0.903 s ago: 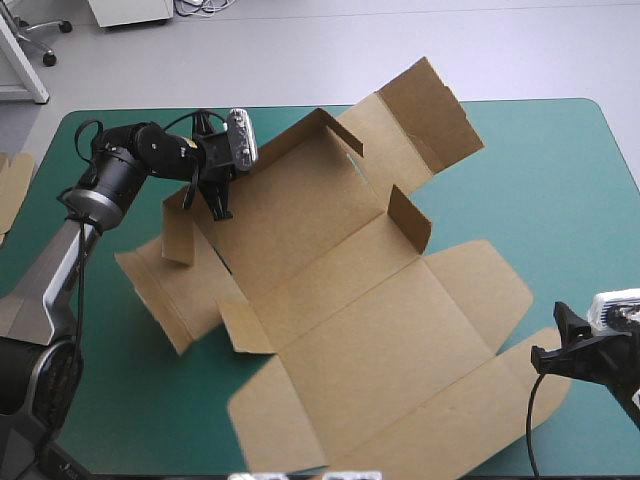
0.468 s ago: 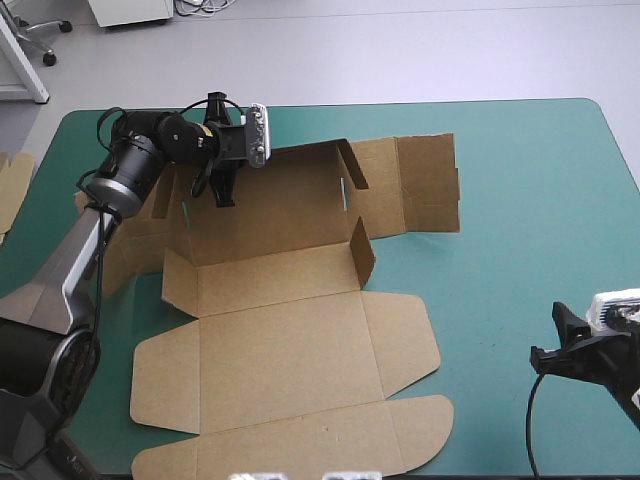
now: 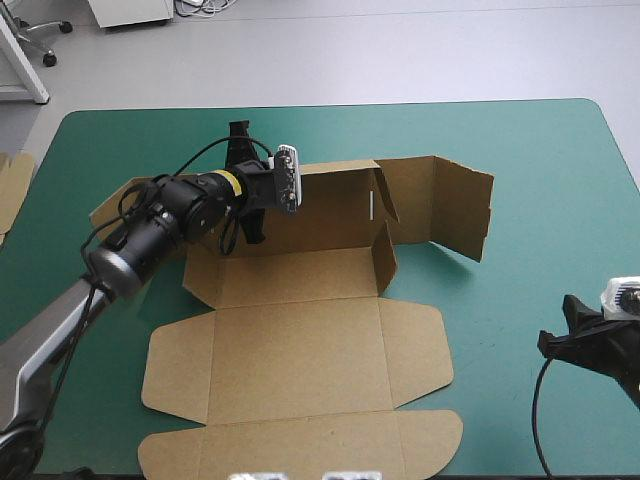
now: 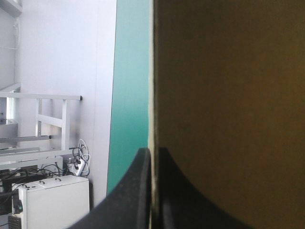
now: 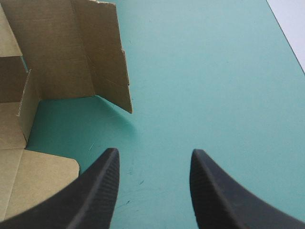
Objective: Fold the box
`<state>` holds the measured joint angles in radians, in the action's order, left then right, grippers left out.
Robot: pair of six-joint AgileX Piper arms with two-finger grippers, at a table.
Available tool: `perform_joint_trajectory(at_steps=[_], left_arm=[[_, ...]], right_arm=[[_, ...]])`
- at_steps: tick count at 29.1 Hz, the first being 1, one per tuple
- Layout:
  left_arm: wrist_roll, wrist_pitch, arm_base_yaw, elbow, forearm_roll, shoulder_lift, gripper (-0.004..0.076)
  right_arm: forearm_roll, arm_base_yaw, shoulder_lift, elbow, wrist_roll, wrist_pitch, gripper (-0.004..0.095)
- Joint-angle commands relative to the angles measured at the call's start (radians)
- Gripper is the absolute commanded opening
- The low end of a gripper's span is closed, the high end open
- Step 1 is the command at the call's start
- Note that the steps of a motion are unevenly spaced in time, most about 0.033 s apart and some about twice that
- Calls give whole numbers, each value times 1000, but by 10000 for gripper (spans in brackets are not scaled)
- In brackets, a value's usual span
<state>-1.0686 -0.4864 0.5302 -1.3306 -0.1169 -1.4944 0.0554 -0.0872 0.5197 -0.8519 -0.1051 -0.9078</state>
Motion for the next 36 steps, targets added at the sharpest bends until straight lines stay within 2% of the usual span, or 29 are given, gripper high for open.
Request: perform_joint_trajectory(at_steps=[1, 9, 12, 14, 22, 28, 31, 33, 34, 36], left_arm=[[137, 132, 40, 74, -83, 118, -15], [324, 171, 70, 211, -246, 209, -15], [397, 217, 70, 257, -352, 222, -15], [416, 256, 70, 284, -396, 226, -15], [418, 285, 104, 320, -433, 226, -15], [554, 245, 149, 322, -442, 208, -15], [676, 169, 178, 322, -620, 183, -15], [807, 110, 192, 322, -778, 166, -15], [925, 75, 206, 322, -876, 156, -15], [994, 52, 222, 322, -915, 156, -15]], right_arm=[[24, 0, 73, -79, -3, 38, 444], [22, 0, 212, -205, -3, 36, 444], [11, 0, 264, -239, -3, 34, 444], [-7, 0, 300, -260, -3, 34, 444], [-18, 0, 462, -357, -7, 43, 422], [6, 0, 661, -502, 42, 40, 384], [-2, 0, 746, -580, 55, 5, 384], [-16, 0, 790, -627, 63, -17, 384], [-35, 0, 830, -677, 75, -28, 384], [-45, 0, 866, -728, 75, -39, 384]])
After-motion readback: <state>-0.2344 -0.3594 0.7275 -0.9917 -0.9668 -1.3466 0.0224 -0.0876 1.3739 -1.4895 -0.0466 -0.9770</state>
